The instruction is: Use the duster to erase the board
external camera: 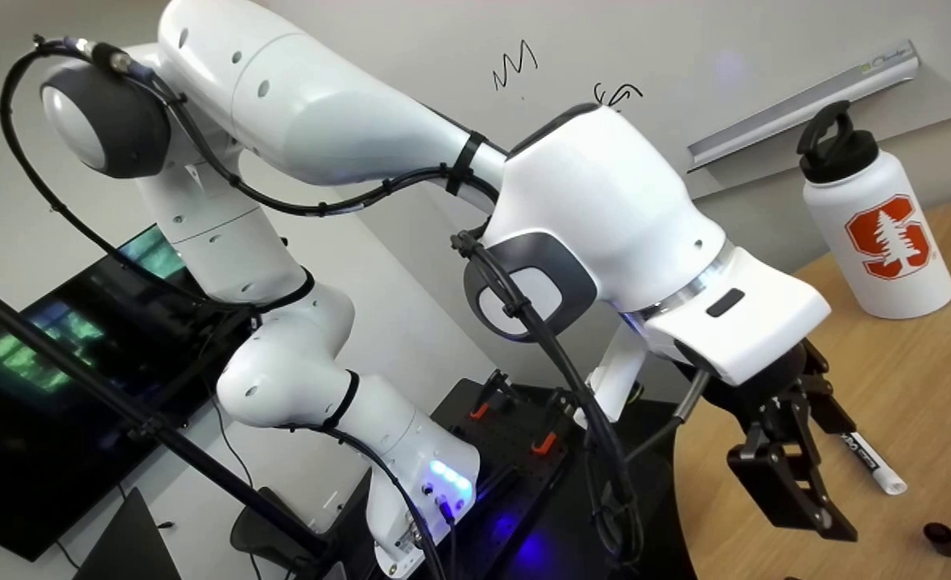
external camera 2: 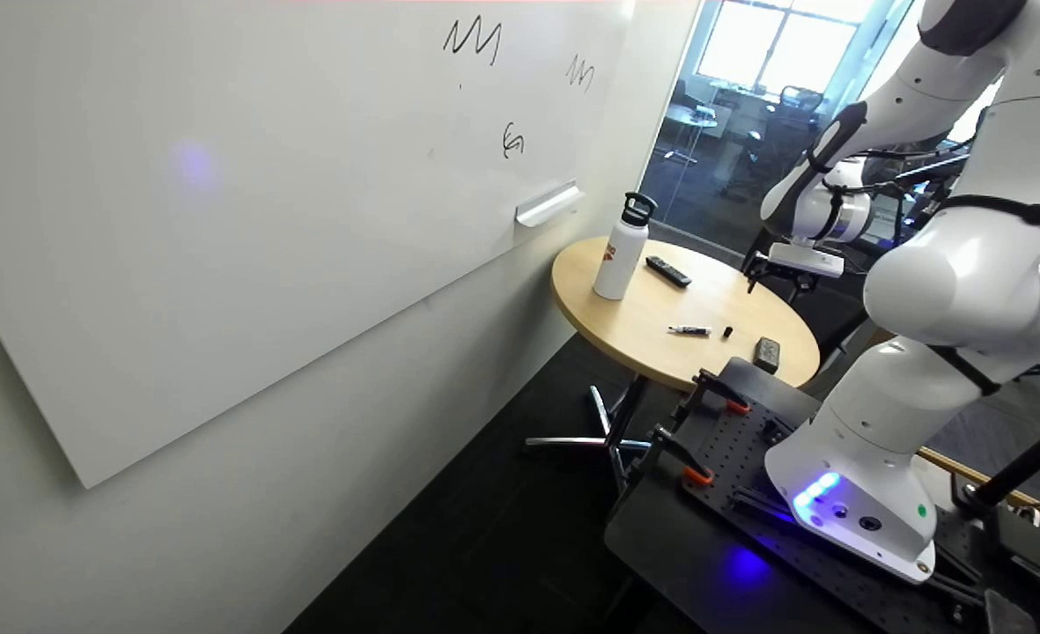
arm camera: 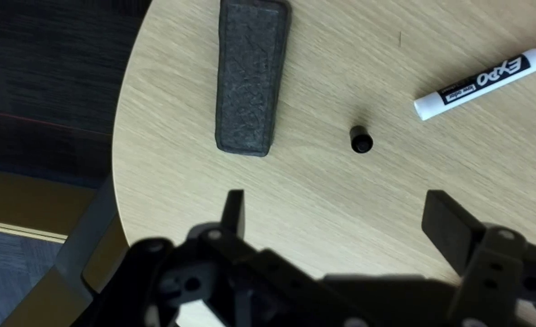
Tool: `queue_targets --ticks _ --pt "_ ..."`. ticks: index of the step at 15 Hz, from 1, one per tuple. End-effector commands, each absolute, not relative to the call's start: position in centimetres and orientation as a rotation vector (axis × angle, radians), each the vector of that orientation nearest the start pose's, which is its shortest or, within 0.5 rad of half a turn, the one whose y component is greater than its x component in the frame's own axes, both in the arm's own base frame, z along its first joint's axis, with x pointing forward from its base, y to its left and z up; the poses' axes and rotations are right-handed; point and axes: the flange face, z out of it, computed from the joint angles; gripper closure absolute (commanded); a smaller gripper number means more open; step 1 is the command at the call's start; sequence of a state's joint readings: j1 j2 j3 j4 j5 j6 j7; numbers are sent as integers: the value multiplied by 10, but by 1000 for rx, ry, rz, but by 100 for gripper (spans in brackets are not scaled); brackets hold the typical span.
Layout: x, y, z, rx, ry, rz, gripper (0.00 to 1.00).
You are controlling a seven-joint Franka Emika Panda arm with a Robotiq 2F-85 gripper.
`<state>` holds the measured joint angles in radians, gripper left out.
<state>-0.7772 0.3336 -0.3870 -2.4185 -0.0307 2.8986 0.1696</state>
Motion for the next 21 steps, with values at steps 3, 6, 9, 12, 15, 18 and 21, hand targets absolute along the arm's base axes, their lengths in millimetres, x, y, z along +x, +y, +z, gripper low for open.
queue_targets --ticks 3,6,9,12,15,18,21 --pt "183 -459 171 -2709 1979 -88 0" --pt "174 -455 154 -2695 2008 -71 0" --pt "166 -452 139 -2667 2039 -56 0" --pt "157 -455 126 -2645 2076 -36 0" --pt "149 -460 121 -2651 2054 -58 0" --pt "143 -468 117 -2636 2029 -108 0" --pt "136 -475 112 -2593 2024 -103 0"
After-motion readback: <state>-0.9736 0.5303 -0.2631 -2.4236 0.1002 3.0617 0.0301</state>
